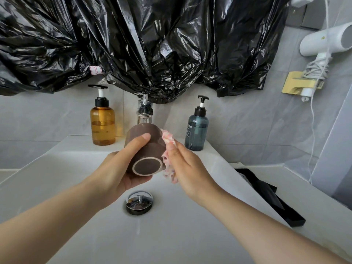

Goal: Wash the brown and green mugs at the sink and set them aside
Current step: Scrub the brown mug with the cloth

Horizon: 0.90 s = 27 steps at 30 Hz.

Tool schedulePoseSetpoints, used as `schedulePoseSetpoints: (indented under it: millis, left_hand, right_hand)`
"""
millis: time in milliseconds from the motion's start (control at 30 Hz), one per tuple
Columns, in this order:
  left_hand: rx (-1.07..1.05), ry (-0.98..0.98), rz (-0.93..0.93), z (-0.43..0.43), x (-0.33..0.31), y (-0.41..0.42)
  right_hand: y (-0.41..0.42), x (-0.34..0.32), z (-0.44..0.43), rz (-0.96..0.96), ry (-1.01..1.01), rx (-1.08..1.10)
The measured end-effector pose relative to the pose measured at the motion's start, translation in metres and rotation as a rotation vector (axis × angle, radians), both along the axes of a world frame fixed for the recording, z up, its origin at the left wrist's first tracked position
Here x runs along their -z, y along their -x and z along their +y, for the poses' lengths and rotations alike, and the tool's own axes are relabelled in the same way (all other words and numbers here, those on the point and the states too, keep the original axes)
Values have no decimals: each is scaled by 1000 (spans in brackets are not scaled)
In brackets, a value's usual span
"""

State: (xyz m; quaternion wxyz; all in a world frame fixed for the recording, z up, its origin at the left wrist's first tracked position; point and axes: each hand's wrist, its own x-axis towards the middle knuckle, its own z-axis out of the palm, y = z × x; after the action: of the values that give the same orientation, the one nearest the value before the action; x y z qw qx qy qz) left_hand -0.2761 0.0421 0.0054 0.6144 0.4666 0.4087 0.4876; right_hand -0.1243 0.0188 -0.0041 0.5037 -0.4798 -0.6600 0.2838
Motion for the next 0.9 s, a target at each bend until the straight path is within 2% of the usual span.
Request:
schedulePoseSetpoints:
  millis: [67,133,200,333,400,433,500,567,633,700,800,900]
  left_hand:
    - [-5,-25,-13,1,-1,3]
    - [-8,-52,-9,1,-3,5]
    - [-17,-61,-5,4,-4,4]
    - [17,-29,-24,2,3,7]
    - [109,-20,76,3,-7,3]
    - [126,-13,47,-5,-8,5]
    - [27,-43,-194,-7,-6,4]
    - [43,-74,-165,-7,-4,0]
    - [2,74,-247,2,-13,-6]
    - [8,61,-175,4,-6,-1]
    - [52,58,-181,2,-7,4]
    - [81,38,-165,0,-6,5]
  right_hand:
    - [-2,-1,-1,-54,16,35]
    - [-5,-1,-3,-182,-30,83]
    - [-6,-1,-4,-230,-82,104]
    - [-7,3,-1,-179,-110,109]
    - [-8,5,0,-121,-110,83]
    - [-8,5,-1,-93,-122,68]
    - [-8,3,-1,-54,-152,40]
    - [-7,2,1,-36,-169,31]
    - [-5,2,4,-58,-236,58]
    - [-4,1,7,-104,-348,109]
    - [-8,1,9,-140,-458,146]
    - [-10,-1,7,-43,-455,166]
